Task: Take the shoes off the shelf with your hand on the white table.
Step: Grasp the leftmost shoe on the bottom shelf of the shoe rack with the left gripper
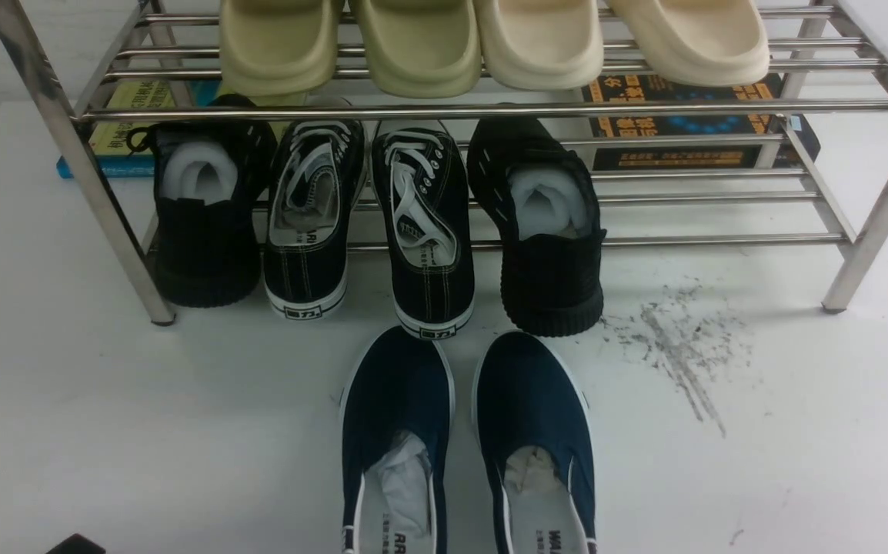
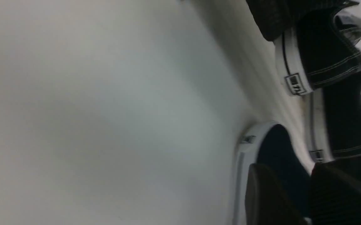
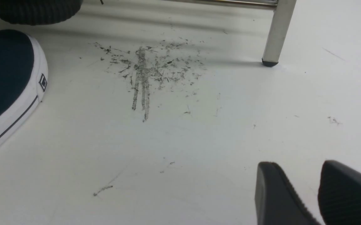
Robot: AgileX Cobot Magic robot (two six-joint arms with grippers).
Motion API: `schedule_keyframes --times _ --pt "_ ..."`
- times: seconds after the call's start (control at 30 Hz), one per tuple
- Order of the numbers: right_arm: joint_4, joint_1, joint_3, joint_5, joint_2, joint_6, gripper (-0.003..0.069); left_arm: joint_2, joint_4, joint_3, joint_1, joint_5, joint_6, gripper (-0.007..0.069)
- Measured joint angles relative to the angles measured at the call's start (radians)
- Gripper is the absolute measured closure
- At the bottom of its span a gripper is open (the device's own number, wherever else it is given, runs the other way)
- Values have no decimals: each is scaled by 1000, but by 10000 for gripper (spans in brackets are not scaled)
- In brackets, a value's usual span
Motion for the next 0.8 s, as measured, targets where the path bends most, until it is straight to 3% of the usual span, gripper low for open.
schedule_keyframes --times 0.13,0.5,0.67,0.8 --pt "0 0 0 0 0 0 421 0 -68 3 0 2 -58 383" --pt "0 0 0 0 0 0 421 0 -75 8 0 -70 -59 396" --pt "0 0 0 0 0 0 421 6 -59 -94 0 -23 32 514" --pt "0 0 0 0 0 0 421 129 27 -258 0 97 79 613"
